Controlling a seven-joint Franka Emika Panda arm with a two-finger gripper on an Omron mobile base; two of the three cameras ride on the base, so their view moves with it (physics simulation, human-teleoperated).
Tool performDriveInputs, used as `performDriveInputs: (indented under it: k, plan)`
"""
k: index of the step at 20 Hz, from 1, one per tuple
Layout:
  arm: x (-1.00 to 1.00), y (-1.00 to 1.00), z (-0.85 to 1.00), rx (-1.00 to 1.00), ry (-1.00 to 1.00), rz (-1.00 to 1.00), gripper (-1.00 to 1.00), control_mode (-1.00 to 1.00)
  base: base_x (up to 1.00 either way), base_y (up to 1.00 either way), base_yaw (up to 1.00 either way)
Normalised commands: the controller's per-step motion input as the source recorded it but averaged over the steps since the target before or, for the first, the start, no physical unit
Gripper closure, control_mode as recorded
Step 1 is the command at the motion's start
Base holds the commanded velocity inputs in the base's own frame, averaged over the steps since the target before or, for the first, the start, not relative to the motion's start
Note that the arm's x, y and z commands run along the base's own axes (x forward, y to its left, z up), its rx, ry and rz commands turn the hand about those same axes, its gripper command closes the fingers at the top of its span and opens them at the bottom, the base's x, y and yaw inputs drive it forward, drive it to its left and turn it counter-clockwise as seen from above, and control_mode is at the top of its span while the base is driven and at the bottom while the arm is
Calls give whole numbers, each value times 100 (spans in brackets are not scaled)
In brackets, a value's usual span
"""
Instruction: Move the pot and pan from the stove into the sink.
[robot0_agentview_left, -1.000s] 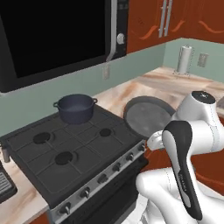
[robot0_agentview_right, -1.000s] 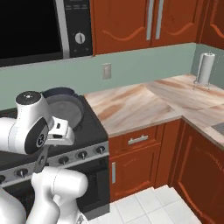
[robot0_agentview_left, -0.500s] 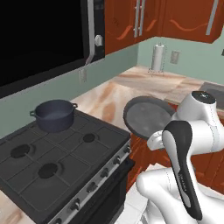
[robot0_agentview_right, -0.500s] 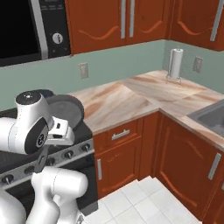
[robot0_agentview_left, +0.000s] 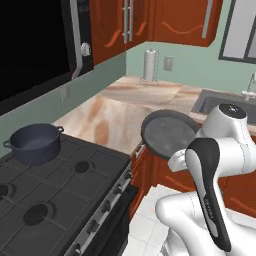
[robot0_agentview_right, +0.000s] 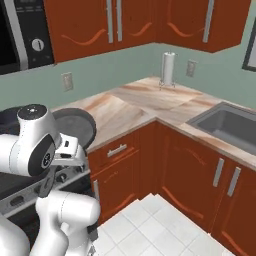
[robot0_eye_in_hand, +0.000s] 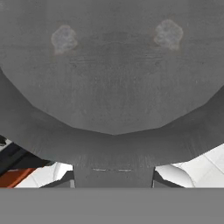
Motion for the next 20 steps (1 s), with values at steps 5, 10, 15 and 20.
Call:
performDriveInputs:
  k: [5,10,15,20]
  plan:
    - [0,0,0,0,0,0,100,100,0,-15,-34]
    - [0,0,0,0,0,0,100,100,0,-16,-35]
    - [0,0,0,0,0,0,100,100,0,-16,-35]
    - [0,0,0,0,0,0,100,100,0,-17,-35]
